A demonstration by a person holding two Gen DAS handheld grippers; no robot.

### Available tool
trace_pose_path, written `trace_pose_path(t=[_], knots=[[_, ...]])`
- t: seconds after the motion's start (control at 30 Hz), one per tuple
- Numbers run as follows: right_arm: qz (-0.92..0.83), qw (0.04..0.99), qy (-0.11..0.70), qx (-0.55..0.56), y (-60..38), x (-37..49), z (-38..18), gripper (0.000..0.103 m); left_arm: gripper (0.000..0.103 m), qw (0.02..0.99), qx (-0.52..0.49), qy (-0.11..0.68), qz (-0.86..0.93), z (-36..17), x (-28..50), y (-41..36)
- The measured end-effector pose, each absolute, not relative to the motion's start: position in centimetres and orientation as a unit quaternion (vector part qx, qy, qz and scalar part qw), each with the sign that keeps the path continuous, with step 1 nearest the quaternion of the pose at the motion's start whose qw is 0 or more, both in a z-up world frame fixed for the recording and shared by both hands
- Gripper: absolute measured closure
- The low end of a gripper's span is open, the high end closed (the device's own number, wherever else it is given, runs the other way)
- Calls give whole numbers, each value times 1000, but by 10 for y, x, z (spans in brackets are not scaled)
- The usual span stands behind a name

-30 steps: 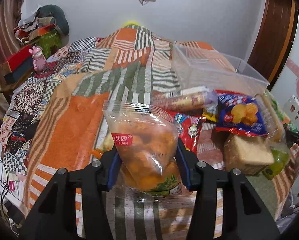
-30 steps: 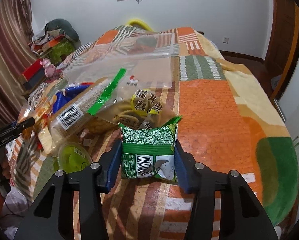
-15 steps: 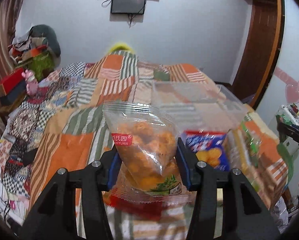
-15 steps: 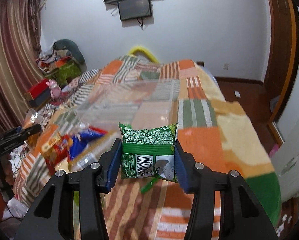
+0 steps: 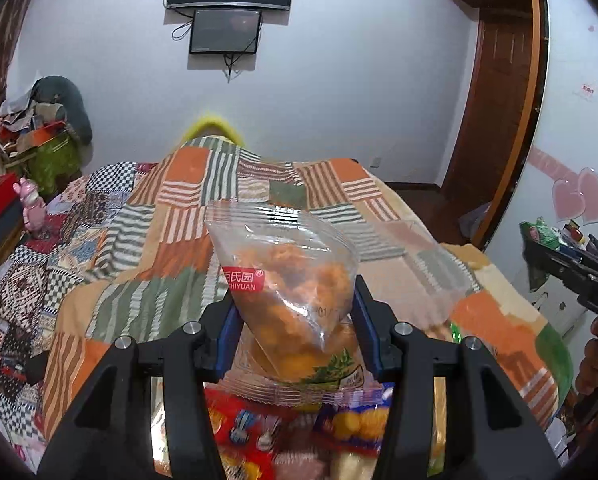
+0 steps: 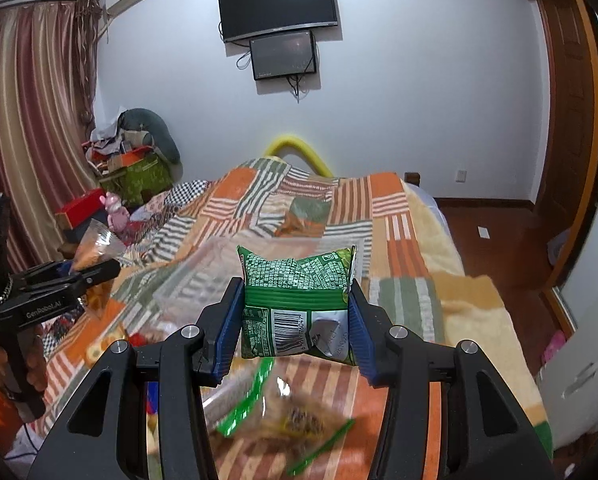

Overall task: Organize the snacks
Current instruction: 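Carry both held snacks over the clear box and open both tools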

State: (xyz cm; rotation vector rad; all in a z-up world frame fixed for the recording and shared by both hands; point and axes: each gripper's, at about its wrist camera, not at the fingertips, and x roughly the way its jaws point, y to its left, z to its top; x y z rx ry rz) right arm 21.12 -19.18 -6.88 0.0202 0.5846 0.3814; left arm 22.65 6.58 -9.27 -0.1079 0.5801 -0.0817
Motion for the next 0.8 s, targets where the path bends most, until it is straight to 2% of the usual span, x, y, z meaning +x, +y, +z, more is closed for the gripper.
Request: trace_pose_path(t=[0.5, 0.8], knots=[[191, 929, 315, 18, -182, 267, -91, 58, 53, 953, -44, 292, -61, -98, 295, 46], [181, 918, 352, -6, -167, 294, -113, 57, 52, 933, -52, 349, -68, -127, 336, 46]])
